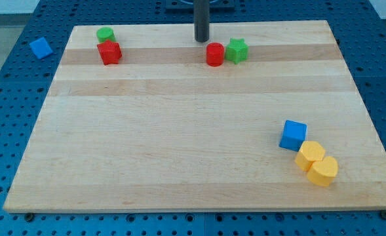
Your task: Slide the green star along with red circle towards the red star
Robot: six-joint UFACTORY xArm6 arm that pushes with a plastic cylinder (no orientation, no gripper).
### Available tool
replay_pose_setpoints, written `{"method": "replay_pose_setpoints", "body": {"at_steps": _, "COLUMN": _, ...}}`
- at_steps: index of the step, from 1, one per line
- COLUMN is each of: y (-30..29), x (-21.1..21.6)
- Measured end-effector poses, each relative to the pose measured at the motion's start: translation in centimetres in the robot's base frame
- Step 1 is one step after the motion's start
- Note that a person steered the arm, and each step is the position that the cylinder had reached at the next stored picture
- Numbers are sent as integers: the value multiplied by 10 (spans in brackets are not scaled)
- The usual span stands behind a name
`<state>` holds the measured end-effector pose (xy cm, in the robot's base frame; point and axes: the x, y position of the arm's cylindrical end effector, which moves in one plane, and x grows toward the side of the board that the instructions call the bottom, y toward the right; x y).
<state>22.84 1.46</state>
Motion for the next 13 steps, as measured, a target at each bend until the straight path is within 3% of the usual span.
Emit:
{"method": "replay_pose_setpoints", "body": {"at_steps": 1, "y": 67, "x": -21}}
{"method": "replay_pose_setpoints", "body": {"at_steps": 2, "y": 125, "x": -4}}
{"method": "replay_pose_setpoints", "body": {"at_steps": 3, "y": 84, "x": 26}}
{"method": "replay_pose_setpoints", "body": {"at_steps": 4, "y": 7, "x": 25}}
{"method": "replay_pose_setpoints", "body": {"at_steps": 7, "y": -39, "x": 20}}
{"method": "replay_pose_setpoints", "body": {"at_steps": 8, "y": -39, "x": 20}}
{"method": "replay_pose_setpoints", "body": {"at_steps": 9, "y": 7, "x": 2}}
{"method": "replay_pose_setpoints", "body": {"at_steps": 10, "y": 89, "x": 6}}
{"method": "replay_pose_setpoints", "body": {"at_steps": 11, "y": 89, "x": 49}}
{"method": "replay_pose_setpoints", "body": {"at_steps": 13, "y": -49, "x": 65}}
